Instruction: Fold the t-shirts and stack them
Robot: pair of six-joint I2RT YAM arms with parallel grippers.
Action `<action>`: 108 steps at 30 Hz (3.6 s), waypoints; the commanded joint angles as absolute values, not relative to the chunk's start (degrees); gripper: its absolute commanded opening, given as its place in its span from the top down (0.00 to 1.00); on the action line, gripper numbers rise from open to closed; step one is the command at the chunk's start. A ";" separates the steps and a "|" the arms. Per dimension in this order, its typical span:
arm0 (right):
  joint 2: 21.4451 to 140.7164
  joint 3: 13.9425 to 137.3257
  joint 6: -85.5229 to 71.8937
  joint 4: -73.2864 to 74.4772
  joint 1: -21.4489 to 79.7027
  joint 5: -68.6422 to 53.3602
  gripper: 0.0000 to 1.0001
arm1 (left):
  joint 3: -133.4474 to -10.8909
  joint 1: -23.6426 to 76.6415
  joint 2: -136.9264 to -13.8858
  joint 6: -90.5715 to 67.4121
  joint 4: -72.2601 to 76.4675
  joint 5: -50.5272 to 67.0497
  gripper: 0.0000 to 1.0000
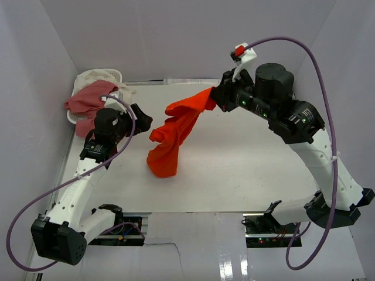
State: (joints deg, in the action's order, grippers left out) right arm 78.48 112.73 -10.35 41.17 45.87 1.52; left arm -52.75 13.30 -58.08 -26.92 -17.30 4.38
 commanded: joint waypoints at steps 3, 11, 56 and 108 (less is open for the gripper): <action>77.17 99.34 -11.25 44.91 41.84 11.14 0.92 | -55.55 13.45 -56.87 -24.79 -15.03 8.69 0.03; 76.38 77.54 -17.39 45.70 35.16 18.87 0.92 | -55.28 13.45 -56.69 -23.29 -16.61 10.28 0.03; 109.68 86.74 -6.15 27.95 36.39 8.44 0.35 | -60.12 12.57 -64.42 -22.50 -23.64 4.83 0.02; 78.85 75.24 -12.65 40.94 15.55 0.41 0.92 | -59.06 10.99 -64.69 -21.62 -21.44 11.78 0.02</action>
State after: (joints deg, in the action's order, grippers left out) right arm 82.35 71.48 -11.62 37.67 14.22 -5.32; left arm -57.58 11.29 -65.17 -22.68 -21.85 9.89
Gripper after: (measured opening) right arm 0.086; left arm 0.979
